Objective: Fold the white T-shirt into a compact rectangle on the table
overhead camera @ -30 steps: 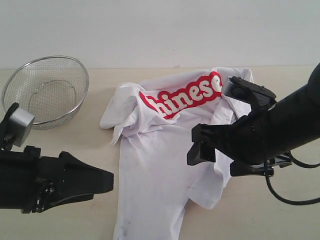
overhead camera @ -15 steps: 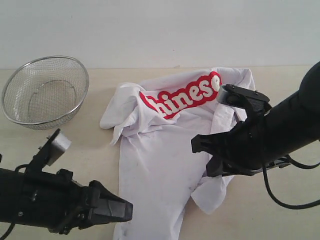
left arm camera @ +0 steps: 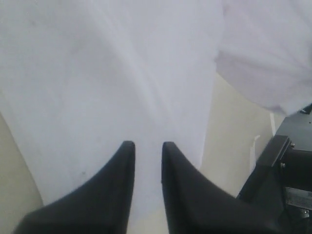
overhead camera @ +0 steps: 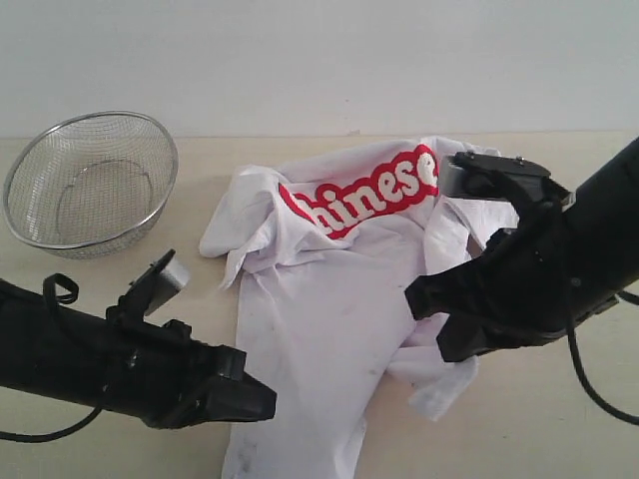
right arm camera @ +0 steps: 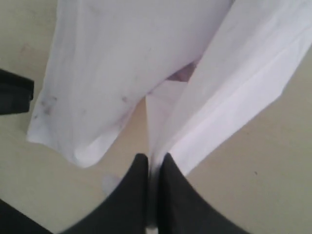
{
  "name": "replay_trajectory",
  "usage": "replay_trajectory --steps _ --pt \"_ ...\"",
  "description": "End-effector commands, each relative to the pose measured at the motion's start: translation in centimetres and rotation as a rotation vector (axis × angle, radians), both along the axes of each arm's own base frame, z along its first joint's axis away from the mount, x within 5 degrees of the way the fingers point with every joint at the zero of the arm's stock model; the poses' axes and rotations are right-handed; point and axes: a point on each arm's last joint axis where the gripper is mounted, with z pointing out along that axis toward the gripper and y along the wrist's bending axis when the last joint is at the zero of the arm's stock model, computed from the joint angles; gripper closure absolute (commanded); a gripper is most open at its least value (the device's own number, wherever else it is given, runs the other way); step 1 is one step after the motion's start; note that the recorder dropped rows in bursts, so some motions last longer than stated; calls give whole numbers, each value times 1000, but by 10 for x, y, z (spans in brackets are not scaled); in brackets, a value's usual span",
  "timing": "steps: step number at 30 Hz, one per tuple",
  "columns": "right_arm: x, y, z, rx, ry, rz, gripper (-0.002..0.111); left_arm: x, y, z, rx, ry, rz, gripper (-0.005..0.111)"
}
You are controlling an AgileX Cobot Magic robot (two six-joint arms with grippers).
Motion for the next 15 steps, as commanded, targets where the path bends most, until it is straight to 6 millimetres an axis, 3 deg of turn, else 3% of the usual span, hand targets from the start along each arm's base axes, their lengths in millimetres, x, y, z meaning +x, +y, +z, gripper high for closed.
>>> replay_trajectory --steps 1,9,15 --pt "-7 -8 12 -106 48 53 108 5 -4 -13 18 31 -6 88" --pt "-15 -37 9 -403 151 80 108 5 -2 -30 66 52 -24 88" --pt "-11 -65 9 -441 184 32 108 6 0 -32 99 45 -12 88"
